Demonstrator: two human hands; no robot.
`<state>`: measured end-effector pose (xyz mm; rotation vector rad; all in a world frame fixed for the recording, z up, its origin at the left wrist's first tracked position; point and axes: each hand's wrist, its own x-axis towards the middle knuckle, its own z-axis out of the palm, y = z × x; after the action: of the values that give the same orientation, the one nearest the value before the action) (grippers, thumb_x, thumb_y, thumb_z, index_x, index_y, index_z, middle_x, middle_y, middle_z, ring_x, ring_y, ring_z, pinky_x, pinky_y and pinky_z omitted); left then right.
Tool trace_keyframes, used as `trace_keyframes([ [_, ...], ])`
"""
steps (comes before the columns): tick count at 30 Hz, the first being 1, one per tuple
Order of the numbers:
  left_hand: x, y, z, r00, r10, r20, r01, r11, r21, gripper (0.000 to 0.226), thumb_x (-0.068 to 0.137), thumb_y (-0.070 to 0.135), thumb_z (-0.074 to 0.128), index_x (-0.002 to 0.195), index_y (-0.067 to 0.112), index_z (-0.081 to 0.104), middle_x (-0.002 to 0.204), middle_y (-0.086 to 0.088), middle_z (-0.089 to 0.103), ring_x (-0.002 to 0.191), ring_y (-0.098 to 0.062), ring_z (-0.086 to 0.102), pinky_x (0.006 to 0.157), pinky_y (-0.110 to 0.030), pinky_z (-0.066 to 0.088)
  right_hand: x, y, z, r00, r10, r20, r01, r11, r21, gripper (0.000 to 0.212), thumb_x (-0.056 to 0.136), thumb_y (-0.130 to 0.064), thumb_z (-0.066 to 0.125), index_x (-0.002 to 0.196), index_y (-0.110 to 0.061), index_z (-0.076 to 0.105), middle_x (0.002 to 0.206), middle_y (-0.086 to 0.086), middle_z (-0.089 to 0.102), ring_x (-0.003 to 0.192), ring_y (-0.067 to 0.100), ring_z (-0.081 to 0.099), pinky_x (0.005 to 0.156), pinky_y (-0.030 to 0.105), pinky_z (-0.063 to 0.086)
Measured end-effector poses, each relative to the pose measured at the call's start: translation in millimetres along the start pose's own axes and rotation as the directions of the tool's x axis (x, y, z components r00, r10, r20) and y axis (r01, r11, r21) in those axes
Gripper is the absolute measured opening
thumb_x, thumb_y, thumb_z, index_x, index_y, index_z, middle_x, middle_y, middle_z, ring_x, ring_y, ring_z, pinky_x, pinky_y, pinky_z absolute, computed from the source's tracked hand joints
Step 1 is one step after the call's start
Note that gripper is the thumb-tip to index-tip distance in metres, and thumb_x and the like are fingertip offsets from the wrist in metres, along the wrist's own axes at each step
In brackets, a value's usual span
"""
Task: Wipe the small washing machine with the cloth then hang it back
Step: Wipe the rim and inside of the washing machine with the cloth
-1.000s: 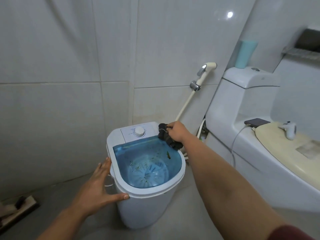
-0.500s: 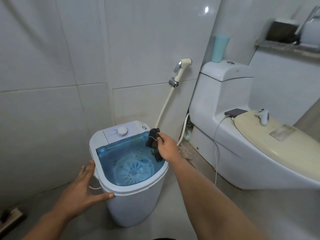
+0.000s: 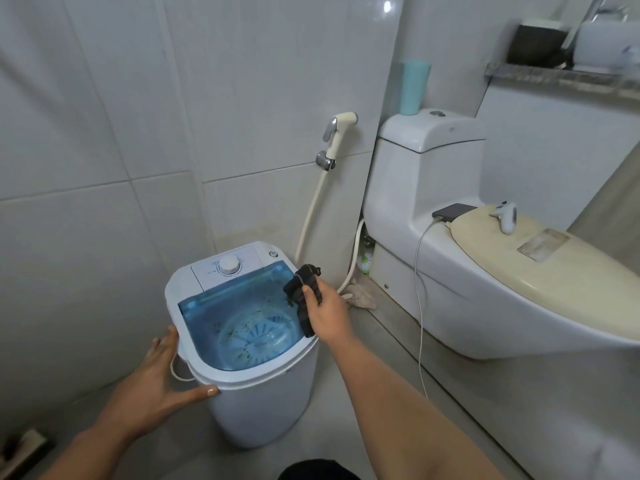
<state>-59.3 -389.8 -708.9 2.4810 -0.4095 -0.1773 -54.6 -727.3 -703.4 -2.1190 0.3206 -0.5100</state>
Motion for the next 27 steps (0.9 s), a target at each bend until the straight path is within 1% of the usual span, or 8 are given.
trace_keyframes([
  [2, -1, 3, -2, 1.0, 0.001, 0.01, -0.001, 1.0, 0.003, 0.152, 0.041, 0.102, 0.064, 0.166, 0.037, 0.006, 0.166, 0.024, 0.003, 0.159, -0.011, 0.004, 0.127, -0.044, 0.026, -7, 4, 2, 1.0, 0.006, -0.023, -0.006, 1.0, -0.006, 0.034, 0.1, -0.043, 0.047, 0.125, -0.027, 0.062, 0.109, -0.003, 0.072, 0.102, 0.014, 0.065, 0.09, 0.035, 0.054],
  [4, -1, 6, -3, 1.0, 0.0, 0.022, 0.0, 1.0, 0.008, 0.152, 0.041, 0.102, 0.064, 0.166, 0.037, 0.006, 0.164, 0.025, 0.002, 0.159, -0.011, 0.003, 0.127, -0.044, 0.025, -17, 7, 4, 0.999, 0.006, -0.046, -0.008, 0.999, -0.034, 0.046, 0.099, -0.05, 0.041, 0.134, -0.026, 0.057, 0.123, -0.003, 0.067, 0.115, 0.014, 0.061, 0.099, 0.038, 0.051],
  [7, -2, 9, -5, 0.999, -0.004, 0.038, 0.004, 1.0, 0.004, 0.151, 0.042, 0.1, 0.065, 0.165, 0.038, 0.004, 0.162, 0.028, 0.001, 0.159, -0.012, 0.002, 0.127, -0.044, 0.024, -38, 11, 8, 0.996, 0.007, -0.084, -0.013, 0.998, -0.067, 0.056, 0.102, -0.048, 0.038, 0.151, -0.02, 0.043, 0.15, 0.0, 0.05, 0.137, 0.016, 0.047, 0.114, 0.033, 0.04],
  [9, -2, 9, -5, 0.999, -0.005, 0.048, 0.005, 1.0, 0.002, 0.15, 0.043, 0.099, 0.067, 0.165, 0.039, 0.003, 0.163, 0.027, 0.0, 0.159, -0.012, 0.001, 0.128, -0.045, 0.023, -52, 11, 11, 0.995, 0.016, -0.102, -0.022, 0.998, -0.054, 0.056, 0.105, -0.044, 0.038, 0.155, -0.019, 0.035, 0.159, 0.0, 0.039, 0.145, 0.014, 0.037, 0.118, 0.029, 0.033],
  [16, 0, 8, -4, 0.998, 0.004, 0.059, -0.004, 1.0, 0.005, 0.145, 0.05, 0.093, 0.072, 0.165, 0.037, 0.004, 0.169, 0.018, 0.001, 0.159, -0.015, 0.0, 0.129, -0.042, 0.017, -79, 3, 21, 0.988, -0.024, -0.152, 0.015, 0.998, -0.061, 0.055, 0.107, -0.036, 0.039, 0.157, -0.016, 0.03, 0.167, -0.003, 0.021, 0.156, 0.014, 0.011, 0.122, 0.026, 0.019],
  [18, 0, 8, -3, 0.998, 0.001, 0.056, -0.002, 1.0, 0.015, 0.142, 0.053, 0.087, 0.075, 0.165, 0.036, 0.004, 0.171, 0.015, 0.002, 0.158, -0.012, 0.0, 0.129, -0.041, 0.016, -85, 4, 26, 0.983, -0.073, -0.17, 0.062, 0.996, -0.072, 0.056, 0.107, -0.038, 0.037, 0.157, -0.013, 0.03, 0.168, -0.001, 0.019, 0.156, 0.015, 0.007, 0.124, 0.036, 0.022],
  [21, 0, 8, -4, 0.998, 0.003, 0.058, -0.004, 1.0, 0.009, 0.148, 0.047, 0.096, 0.069, 0.165, 0.035, 0.004, 0.166, 0.021, 0.002, 0.158, -0.013, 0.002, 0.128, -0.041, 0.017, -92, 8, 33, 0.979, -0.108, -0.171, 0.094, 0.992, -0.09, 0.058, 0.107, -0.041, 0.033, 0.157, -0.012, 0.029, 0.169, 0.001, 0.016, 0.157, 0.018, 0.003, 0.123, 0.048, 0.025],
  [27, -1, 7, -3, 0.997, -0.043, 0.062, 0.04, 0.998, 0.052, 0.151, 0.045, 0.103, 0.061, 0.166, 0.035, 0.0, 0.173, 0.015, 0.001, 0.161, -0.017, 0.002, 0.128, -0.047, 0.022, -110, 8, 34, 0.978, -0.18, -0.106, 0.168, 0.979, -0.117, 0.058, 0.107, -0.036, 0.036, 0.159, -0.012, 0.024, 0.17, 0.001, 0.01, 0.157, 0.023, -0.002, 0.121, 0.057, 0.025],
])
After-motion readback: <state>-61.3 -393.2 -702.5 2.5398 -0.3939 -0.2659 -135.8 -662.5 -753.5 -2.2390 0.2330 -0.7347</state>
